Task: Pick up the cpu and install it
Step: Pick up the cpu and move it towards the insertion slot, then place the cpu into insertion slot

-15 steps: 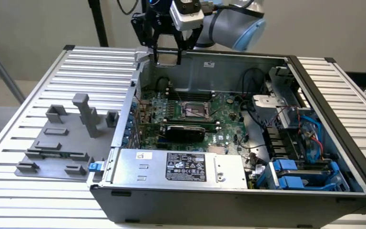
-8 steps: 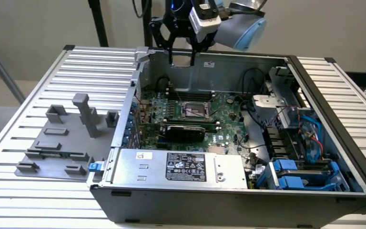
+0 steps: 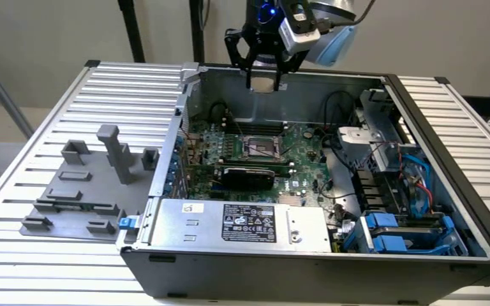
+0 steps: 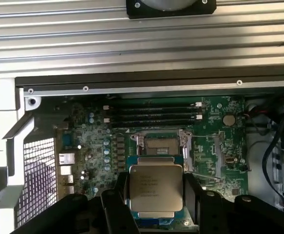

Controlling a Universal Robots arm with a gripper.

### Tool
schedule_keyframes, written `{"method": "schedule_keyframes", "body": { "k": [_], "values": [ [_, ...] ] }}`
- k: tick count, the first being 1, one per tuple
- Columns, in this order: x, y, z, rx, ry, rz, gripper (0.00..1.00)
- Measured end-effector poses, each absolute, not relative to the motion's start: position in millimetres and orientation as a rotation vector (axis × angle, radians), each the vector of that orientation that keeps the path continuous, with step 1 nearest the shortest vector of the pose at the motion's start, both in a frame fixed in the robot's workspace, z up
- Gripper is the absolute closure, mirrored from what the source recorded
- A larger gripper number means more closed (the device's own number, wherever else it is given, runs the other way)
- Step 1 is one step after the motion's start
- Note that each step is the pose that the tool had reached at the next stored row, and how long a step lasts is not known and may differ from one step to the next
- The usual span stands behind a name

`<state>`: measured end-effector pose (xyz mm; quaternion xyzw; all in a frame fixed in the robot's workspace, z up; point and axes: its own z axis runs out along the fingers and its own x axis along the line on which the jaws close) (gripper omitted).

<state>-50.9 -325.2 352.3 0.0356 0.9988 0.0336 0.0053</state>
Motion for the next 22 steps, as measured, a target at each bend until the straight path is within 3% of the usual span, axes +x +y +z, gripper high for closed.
{"method": "schedule_keyframes", "body": {
  "k": [22],
  "values": [
    [-26, -321, 342, 0.109, 3.128, 0.105, 0.45]
  ]
}}
